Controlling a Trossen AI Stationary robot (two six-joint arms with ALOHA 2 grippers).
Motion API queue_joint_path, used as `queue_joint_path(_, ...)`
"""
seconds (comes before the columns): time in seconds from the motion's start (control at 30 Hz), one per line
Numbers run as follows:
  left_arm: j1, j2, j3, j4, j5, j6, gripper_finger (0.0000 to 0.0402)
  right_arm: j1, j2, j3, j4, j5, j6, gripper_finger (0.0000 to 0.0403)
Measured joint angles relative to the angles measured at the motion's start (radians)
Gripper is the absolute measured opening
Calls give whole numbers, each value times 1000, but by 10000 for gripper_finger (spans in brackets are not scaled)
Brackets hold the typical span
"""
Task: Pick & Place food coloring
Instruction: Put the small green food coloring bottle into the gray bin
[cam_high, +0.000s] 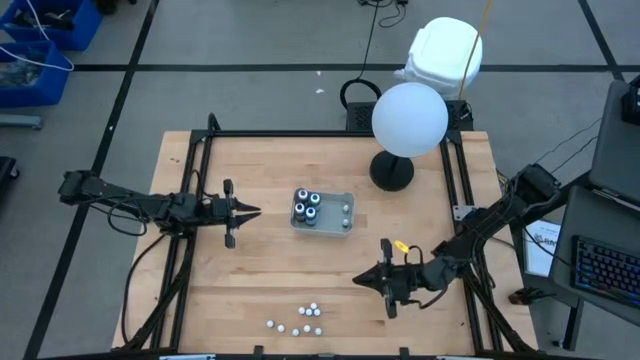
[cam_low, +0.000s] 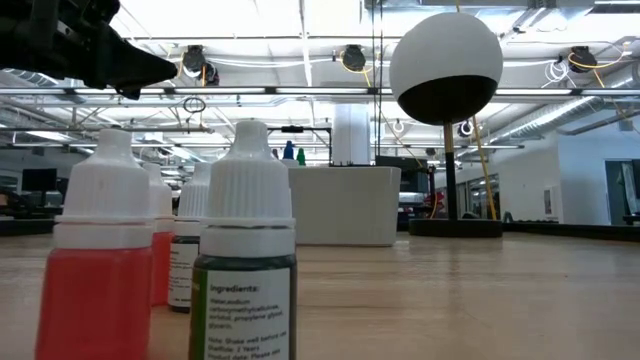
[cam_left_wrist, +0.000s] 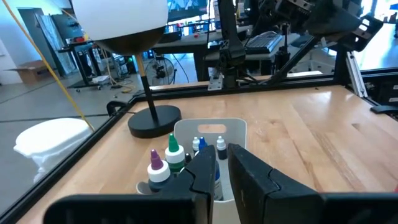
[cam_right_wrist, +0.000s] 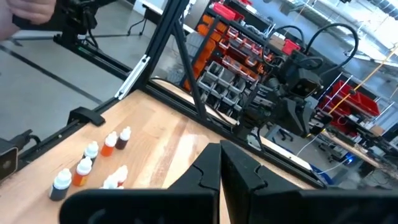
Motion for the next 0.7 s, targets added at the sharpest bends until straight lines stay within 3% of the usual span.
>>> queue_joint_path(0.23, 0, 0, 0, 4, 0, 4, 51, -2, 46, 36, -12, -40, 63, 0)
queue_joint_path(0.53, 0, 0, 0, 24, -1, 9, 51, -41, 264, 270, -93, -51, 86, 0)
queue_joint_path(0.7, 0, 0, 0, 26, -1, 33, 51, -98, 361, 402, -284, -76, 221, 0)
